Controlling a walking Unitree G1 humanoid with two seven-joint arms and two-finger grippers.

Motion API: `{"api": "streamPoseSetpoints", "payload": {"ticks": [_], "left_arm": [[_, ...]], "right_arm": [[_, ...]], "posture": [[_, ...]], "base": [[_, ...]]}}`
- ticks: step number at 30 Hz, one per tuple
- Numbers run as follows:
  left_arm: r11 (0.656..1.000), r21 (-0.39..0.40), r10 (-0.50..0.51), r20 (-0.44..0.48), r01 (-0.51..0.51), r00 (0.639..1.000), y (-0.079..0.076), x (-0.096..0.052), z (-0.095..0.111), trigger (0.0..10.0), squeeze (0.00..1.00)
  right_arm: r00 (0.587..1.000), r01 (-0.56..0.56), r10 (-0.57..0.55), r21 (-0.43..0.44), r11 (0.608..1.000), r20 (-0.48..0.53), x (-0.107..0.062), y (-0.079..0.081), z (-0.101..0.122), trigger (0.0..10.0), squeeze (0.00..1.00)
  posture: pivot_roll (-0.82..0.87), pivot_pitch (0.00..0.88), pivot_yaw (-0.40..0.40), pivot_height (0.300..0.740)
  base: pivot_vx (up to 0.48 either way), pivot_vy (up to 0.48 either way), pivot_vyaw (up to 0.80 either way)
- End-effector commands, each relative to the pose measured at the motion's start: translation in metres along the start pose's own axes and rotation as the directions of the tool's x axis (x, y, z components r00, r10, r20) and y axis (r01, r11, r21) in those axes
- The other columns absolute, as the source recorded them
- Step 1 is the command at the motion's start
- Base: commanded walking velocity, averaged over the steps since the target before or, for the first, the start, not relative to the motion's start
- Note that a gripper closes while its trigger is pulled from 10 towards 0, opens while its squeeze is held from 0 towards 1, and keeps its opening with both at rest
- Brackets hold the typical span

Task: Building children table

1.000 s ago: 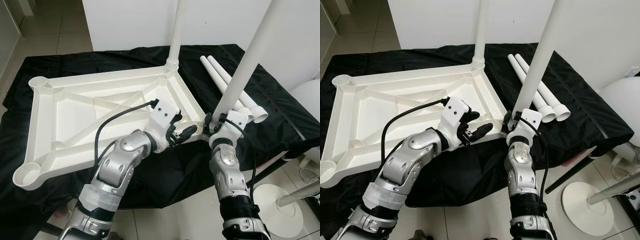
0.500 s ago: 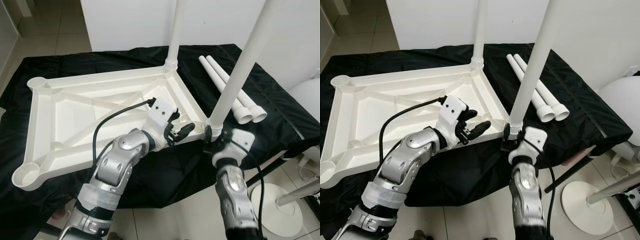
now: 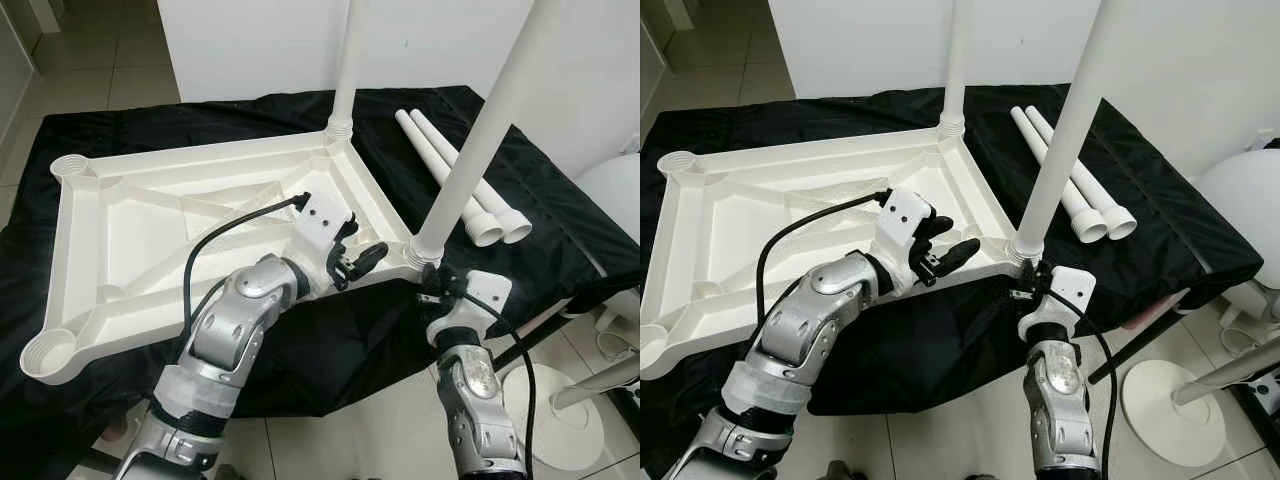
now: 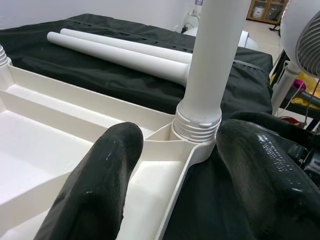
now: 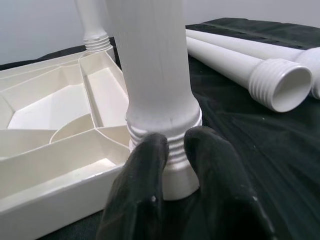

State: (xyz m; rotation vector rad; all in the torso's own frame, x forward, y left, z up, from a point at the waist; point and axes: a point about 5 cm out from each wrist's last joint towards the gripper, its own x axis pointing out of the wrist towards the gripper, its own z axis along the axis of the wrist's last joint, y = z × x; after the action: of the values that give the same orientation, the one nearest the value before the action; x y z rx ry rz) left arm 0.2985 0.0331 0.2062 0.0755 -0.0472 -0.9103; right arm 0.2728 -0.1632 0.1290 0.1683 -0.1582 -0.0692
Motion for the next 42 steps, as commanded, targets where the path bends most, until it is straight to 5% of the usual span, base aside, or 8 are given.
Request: {"api": "streamPoseSetpoints", "payload": {"ticks": [1, 10, 21, 30, 42], "left_arm": [[1.000, -0.003, 0.018, -0.015, -0.019, 1.000, 0.002, 0.001, -0.002, 10.0, 0.00], [1.000, -0.003, 0.022, -0.011, -0.022, 1.000, 0.002, 0.003, -0.001, 10.0, 0.00], [1.000, 0.015, 0.024, -0.020, -0.024, 1.000, 0.003, 0.008, 0.000, 10.0, 0.00], [0.991, 0.009, 0.133, -0.119, -0.133, 0.984, 0.020, 0.010, -0.011, 10.0, 0.00], [0.932, -0.004, 0.346, -0.274, -0.361, 0.897, 0.055, -0.001, -0.037, 10.0, 0.00]], "right_arm": [[1.000, 0.003, -0.003, 0.013, 1.000, -0.011, 0.001, -0.004, 0.001, 10.0, 0.00], [0.997, -0.070, 0.070, 0.020, 0.997, -0.034, 0.018, -0.009, 0.006, 10.0, 0.00], [0.995, -0.068, 0.065, -0.028, 0.997, -0.081, 0.055, -0.034, 0.010, 10.0, 0.00], [0.990, -0.117, 0.116, 0.000, 0.993, -0.079, 0.043, -0.015, 0.012, 10.0, 0.00], [0.989, -0.119, 0.123, 0.046, 0.992, -0.084, 0.017, -0.011, 0.003, 10.0, 0.00]], "posture": [[-0.03, 0.095, -0.016, 0.740], [-0.04, 0.092, -0.012, 0.740], [-0.04, 0.104, -0.019, 0.740], [-0.04, 0.121, -0.026, 0.740], [-0.04, 0.120, -0.007, 0.740]], "base": [[0.000, 0.000, 0.00], [0.000, 0.000, 0.00], [0.000, 0.000, 0.00], [0.000, 0.000, 0.00], [0.000, 0.000, 0.00]]}}
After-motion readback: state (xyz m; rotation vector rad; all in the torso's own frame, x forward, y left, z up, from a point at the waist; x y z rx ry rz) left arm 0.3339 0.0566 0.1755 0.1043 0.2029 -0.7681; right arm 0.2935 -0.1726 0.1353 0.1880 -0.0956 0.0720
